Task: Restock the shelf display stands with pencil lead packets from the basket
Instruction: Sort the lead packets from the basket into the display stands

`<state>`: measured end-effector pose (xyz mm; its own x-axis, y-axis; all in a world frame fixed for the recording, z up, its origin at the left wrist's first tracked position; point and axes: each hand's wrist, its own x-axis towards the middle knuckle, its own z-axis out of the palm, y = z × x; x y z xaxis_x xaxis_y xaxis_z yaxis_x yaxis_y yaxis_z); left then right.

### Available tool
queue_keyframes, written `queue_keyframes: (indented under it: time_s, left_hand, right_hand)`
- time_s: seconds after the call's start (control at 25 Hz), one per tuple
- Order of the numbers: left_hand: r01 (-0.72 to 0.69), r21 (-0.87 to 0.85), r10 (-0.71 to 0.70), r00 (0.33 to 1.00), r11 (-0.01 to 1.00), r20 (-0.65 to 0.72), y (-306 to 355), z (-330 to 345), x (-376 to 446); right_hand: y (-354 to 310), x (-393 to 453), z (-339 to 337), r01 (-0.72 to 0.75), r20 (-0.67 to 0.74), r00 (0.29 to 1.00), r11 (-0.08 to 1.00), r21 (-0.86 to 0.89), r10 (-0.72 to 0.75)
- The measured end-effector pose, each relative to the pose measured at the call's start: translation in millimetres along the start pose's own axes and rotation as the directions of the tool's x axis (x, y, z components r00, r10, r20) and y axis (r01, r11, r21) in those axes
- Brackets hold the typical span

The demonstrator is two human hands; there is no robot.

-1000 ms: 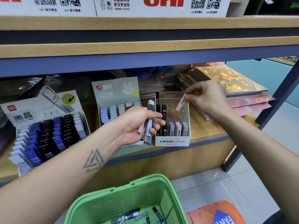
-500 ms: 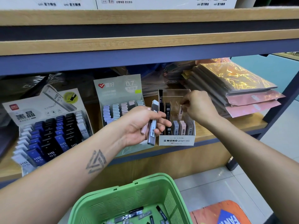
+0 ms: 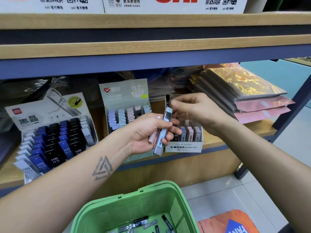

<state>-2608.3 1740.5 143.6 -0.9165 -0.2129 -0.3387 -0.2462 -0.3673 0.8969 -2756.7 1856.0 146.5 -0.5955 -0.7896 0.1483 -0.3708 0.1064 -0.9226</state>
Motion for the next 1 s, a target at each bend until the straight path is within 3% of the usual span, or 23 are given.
queue_keyframes:
  time_s: [0.08,0.24,0.32,0.48,0.64,0.76,0.88,1.0]
  left_hand:
    - [0.001,0.016,-0.001,1.0,1.0,0.028,1.3,2.1,-4.0]
    - [-0.025,0.033,0.023,0.999,0.999,0.042,14.1,-1.7,-17.9]
    - [-0.087,0.105,0.092,0.995,0.991,-0.041,26.4,-12.4,-26.5]
    - [-0.193,0.115,0.217,0.942,0.975,-0.257,48.2,-40.3,-41.5]
    - [-0.076,0.271,0.169,0.926,0.96,-0.339,46.2,-52.0,-41.7]
    - [0.037,0.3,0.068,0.94,0.953,-0.334,45.7,-52.3,-46.1]
    - [0.078,0.2,-0.023,0.965,0.977,-0.262,48.9,-54.3,-51.4]
    - [0.021,0.168,0.024,0.965,0.986,-0.262,47.0,-55.2,-49.8]
  right_hand:
    - [-1.9,-3.7,5.0,-0.025,0.105,0.994,0.992,0.122,0.012]
    - [-7.2,0.6,7.6,-0.091,0.085,0.994,0.948,0.304,0.068]
    - [-12.8,1.9,8.3,-0.089,0.077,0.995,0.938,0.334,0.067]
    - [-19.4,9.5,10.5,0.007,0.001,1.0,0.981,0.193,-0.007]
    - [-20.8,15.5,22.9,0.169,-0.075,0.981,0.98,-0.105,-0.177]
    - [-16.7,19.6,38.8,0.249,-0.069,0.955,0.907,-0.338,-0.288]
    - [-10.6,23.3,53.3,0.266,-0.054,0.948,0.876,-0.402,-0.313]
    - [-10.1,26.6,58.8,0.262,-0.058,0.947,0.865,-0.427,-0.315]
